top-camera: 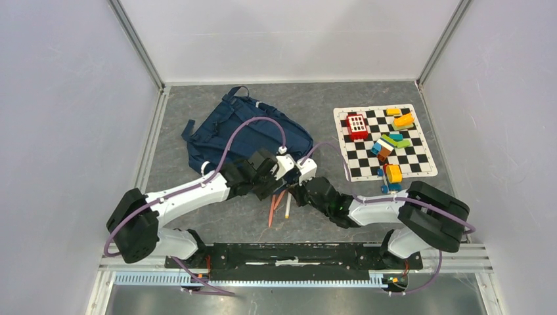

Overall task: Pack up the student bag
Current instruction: Zip the student bag at the center of the board.

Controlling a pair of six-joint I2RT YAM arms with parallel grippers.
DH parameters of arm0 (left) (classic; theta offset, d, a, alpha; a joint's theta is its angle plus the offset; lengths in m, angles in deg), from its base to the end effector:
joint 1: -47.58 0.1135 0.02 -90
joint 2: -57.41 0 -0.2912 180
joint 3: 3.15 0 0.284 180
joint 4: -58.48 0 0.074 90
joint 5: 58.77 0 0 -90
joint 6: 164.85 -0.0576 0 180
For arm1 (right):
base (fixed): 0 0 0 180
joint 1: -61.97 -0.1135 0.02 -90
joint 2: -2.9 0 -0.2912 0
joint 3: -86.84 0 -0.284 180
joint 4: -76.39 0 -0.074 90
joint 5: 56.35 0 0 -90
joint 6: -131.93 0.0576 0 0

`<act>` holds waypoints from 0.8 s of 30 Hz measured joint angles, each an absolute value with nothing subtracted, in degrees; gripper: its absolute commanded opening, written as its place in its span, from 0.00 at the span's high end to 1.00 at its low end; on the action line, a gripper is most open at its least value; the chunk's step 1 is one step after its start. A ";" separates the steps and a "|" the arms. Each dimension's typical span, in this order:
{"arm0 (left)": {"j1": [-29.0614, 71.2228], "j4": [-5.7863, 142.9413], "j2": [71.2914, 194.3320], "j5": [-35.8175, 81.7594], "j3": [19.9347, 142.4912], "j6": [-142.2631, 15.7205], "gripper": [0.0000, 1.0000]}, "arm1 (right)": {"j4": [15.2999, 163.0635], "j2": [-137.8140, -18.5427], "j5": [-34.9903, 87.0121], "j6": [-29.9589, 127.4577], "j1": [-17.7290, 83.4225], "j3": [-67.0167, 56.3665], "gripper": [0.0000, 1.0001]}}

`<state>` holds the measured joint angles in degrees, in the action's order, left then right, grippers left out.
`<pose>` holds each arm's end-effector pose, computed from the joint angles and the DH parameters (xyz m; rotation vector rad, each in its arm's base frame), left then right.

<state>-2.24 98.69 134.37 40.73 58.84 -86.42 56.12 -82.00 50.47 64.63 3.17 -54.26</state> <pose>0.2030 -0.2256 0.2164 1.2273 2.1958 -0.0609 0.1737 0.2546 0.1432 -0.4529 2.0024 0.6092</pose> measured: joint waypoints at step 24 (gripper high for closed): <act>-7.07 97.40 133.35 47.99 57.07 -91.50 0.98 | 57.65 -80.30 55.10 59.98 15.54 -54.35 1.00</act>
